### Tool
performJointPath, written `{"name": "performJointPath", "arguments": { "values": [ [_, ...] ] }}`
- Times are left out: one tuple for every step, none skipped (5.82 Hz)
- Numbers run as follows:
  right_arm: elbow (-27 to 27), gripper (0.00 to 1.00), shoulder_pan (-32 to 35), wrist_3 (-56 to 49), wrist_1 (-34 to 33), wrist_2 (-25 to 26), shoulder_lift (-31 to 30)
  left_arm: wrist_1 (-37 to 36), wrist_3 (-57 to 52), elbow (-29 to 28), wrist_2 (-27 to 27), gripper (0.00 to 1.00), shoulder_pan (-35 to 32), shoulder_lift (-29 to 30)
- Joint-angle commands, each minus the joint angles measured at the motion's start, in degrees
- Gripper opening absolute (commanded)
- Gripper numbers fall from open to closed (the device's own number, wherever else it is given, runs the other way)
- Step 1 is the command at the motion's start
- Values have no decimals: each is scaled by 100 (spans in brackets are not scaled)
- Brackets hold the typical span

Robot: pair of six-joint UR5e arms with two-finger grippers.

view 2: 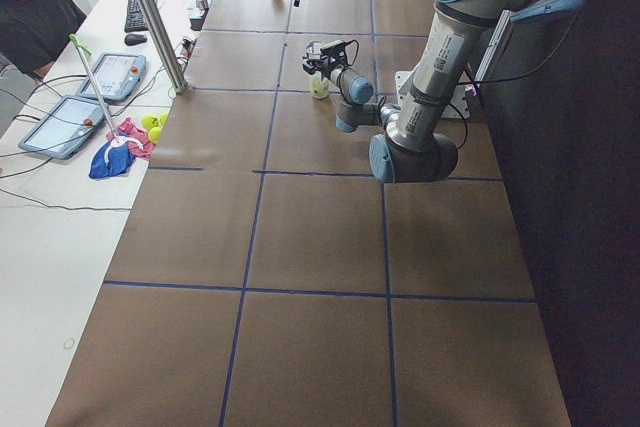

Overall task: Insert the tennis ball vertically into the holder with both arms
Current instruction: 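Open the right gripper to drop the ball into the can, then move the right gripper to the farther yellow tennis ball and grasp it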

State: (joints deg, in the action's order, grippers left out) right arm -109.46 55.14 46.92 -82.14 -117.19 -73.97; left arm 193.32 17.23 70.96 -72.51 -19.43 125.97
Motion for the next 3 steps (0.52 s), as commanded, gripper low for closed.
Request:
{"name": "performJointPath", "arguments": {
  "values": [
    [1164, 99, 1099, -2028, 75, 3, -452, 13, 8, 6, 0, 90, 0, -11],
    [2052, 99, 1365, -2812, 380, 177, -374, 13, 8, 14, 0, 90, 0, -11],
    [3226, 98, 1446, -3446, 1488, 518, -303, 13, 17, 32, 0, 90, 0, -11]
  ]
}}
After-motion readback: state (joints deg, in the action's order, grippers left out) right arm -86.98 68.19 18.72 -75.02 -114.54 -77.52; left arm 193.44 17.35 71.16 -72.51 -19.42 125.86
